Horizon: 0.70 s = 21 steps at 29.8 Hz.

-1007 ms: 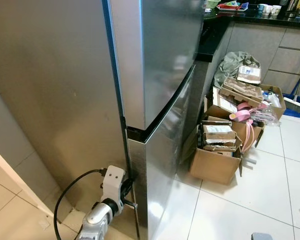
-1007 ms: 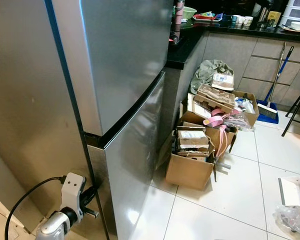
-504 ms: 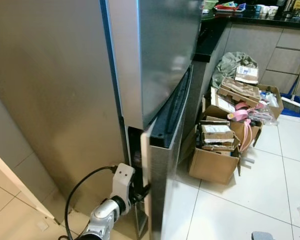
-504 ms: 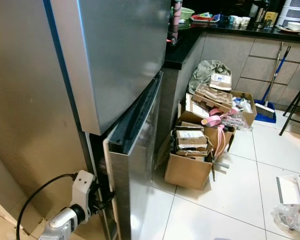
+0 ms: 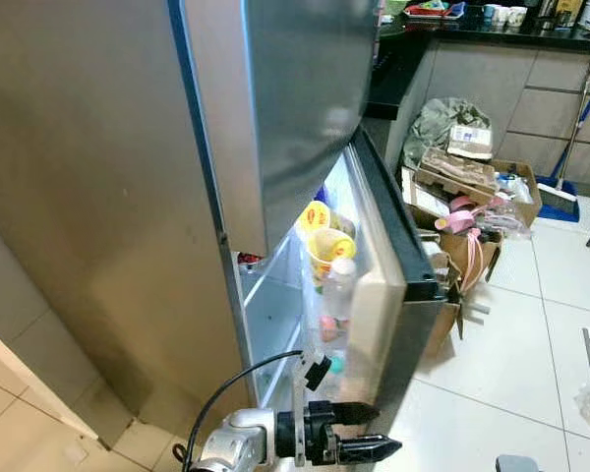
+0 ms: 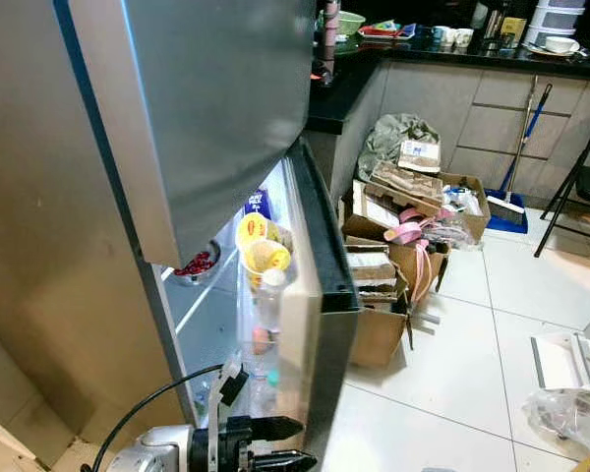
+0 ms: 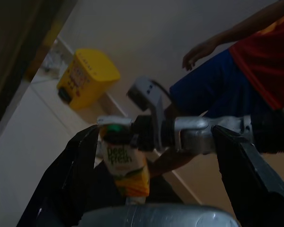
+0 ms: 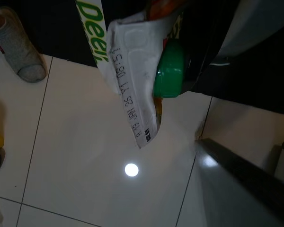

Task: Restocking fridge

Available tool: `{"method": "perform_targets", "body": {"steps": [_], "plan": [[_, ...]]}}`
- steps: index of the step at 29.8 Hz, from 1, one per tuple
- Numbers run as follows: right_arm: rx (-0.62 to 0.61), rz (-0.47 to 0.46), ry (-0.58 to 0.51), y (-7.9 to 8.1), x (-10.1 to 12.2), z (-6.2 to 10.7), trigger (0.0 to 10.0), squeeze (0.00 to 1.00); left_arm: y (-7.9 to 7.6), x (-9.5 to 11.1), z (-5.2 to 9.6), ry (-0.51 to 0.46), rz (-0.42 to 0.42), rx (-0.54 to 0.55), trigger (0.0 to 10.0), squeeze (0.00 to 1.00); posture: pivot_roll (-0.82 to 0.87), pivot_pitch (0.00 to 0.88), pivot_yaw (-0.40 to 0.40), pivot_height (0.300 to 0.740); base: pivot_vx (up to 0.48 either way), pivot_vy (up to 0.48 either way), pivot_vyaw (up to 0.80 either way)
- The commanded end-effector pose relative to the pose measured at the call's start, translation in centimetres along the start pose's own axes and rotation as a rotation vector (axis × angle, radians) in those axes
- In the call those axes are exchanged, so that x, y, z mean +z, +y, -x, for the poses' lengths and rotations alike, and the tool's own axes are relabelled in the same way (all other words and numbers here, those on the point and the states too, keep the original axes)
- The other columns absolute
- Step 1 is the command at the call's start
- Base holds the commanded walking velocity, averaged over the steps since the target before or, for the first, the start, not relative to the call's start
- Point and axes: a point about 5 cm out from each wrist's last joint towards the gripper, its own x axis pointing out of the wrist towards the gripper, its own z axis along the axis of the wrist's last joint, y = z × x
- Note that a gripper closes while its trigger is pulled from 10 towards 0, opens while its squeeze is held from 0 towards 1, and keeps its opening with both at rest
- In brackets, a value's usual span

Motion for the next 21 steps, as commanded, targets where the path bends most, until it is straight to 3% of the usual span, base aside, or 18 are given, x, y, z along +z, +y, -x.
{"method": "perform_targets", "body": {"steps": [1,2,3,6,7,9,16,18,19,21], "plan": [[-0.003,0.002,0.02,-0.1,-0.6,0.2,10.0,0.0,0.6,-0.7,1.4,0.031,-0.014,0.107,10.0,0.0,-0.13,0.142,-0.002,0.74,0.0,0.0,0.0],[0.01,0.023,0.014,0.0,-0.4,0.1,10.0,0.0,1.9,-1.4,2.6,0.057,-0.066,0.296,10.0,0.0,-0.13,0.141,-0.003,0.74,0.0,0.0,0.0],[0.01,0.023,0.014,0.0,-0.4,0.1,10.0,0.0,1.9,-1.4,2.6,0.057,-0.066,0.296,10.0,0.0,-0.13,0.141,-0.003,0.74,0.0,0.0,0.0],[0.023,0.045,-0.005,0.1,0.0,0.0,10.0,0.0,3.6,-2.3,4.5,0.116,-0.1,0.573,10.0,0.0,-0.13,0.141,0.0,0.74,0.0,0.0,0.0],[0.023,0.045,-0.005,0.1,0.0,0.0,10.0,0.0,3.6,-2.3,4.5,0.116,-0.1,0.573,10.0,0.0,-0.13,0.141,0.0,0.74,0.0,0.0,0.0],[0.044,0.068,-0.042,0.3,1.0,-0.2,10.0,0.0,4.4,-2.9,6.3,0.132,-0.093,0.767,10.0,0.0,-0.12,0.141,0.003,0.74,0.0,0.0,0.0],[0.138,0.093,-0.142,1.8,3.8,-0.8,10.0,0.0,4.6,-3.8,8.1,0.129,-0.073,0.907,10.0,0.0,-0.11,0.141,0.008,0.74,0.0,0.0,0.0],[0.25,0.104,-0.192,3.4,5.3,-1.0,10.0,0.0,4.5,-4.5,8.6,0.128,-0.068,0.945,10.0,0.0,-0.11,0.137,0.007,0.74,0.0,0.0,0.0],[0.25,0.104,-0.192,3.4,5.3,-1.0,10.0,0.0,4.5,-4.5,8.6,0.128,-0.068,0.945,10.0,0.0,-0.11,0.137,0.007,0.74,0.0,0.0,0.0],[0.406,0.139,-0.206,5.3,6.0,-1.0,10.0,0.0,4.5,-5.2,8.8,0.133,-0.062,0.972,10.0,0.0,-0.11,0.135,0.004,0.74,0.0,0.0,0.0]]}}
